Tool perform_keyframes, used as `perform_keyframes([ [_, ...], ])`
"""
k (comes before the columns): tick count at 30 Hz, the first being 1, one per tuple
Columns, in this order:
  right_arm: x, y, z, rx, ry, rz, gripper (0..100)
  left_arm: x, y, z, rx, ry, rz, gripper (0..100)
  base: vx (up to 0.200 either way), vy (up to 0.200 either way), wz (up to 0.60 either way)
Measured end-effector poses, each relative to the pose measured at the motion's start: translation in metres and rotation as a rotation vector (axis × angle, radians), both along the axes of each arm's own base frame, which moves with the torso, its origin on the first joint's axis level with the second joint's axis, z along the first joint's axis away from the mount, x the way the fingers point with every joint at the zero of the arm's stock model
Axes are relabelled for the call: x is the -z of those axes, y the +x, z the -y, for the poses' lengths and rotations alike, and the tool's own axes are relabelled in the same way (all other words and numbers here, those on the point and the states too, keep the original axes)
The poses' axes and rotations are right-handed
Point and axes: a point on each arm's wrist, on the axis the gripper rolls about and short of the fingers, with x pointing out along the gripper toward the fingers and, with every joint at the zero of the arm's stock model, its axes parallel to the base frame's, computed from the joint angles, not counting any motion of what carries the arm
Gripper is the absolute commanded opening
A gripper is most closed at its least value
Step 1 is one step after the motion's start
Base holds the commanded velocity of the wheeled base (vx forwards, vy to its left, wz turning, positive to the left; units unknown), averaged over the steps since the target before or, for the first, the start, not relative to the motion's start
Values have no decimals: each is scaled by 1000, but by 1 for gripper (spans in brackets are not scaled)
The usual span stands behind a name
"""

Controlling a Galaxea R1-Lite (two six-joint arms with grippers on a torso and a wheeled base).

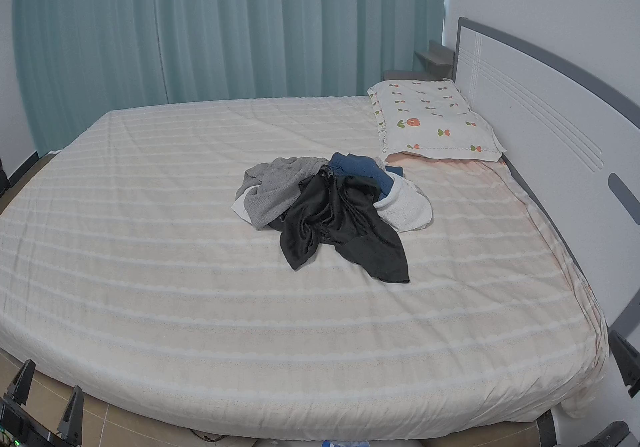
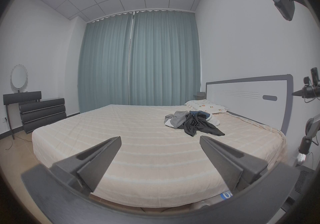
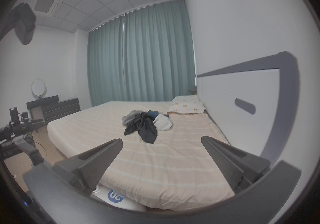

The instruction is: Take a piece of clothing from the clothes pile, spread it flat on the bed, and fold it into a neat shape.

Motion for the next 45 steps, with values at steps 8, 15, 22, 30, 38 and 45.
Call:
perform_keyframes([
  [8, -18, 65, -6, -68, 13, -177, 100, 0, 0, 0, 0, 0, 0, 100, 0, 0, 0],
  [15, -21, 135, -17, -77, 38, -317, 100, 0, 0, 0, 0, 0, 0, 100, 0, 0, 0],
  [22, -13, 219, -34, -36, 82, -404, 100, 0, 0, 0, 0, 0, 0, 100, 0, 0, 0],
  [30, 13, 324, -61, 32, 123, -430, 100, 0, 0, 0, 0, 0, 0, 100, 0, 0, 0],
  [38, 64, 414, -93, 88, 225, -438, 100, 0, 0, 0, 0, 0, 0, 100, 0, 0, 0],
  [45, 118, 449, -120, 101, 272, -487, 100, 0, 0, 0, 0, 0, 0, 100, 0, 0, 0],
])
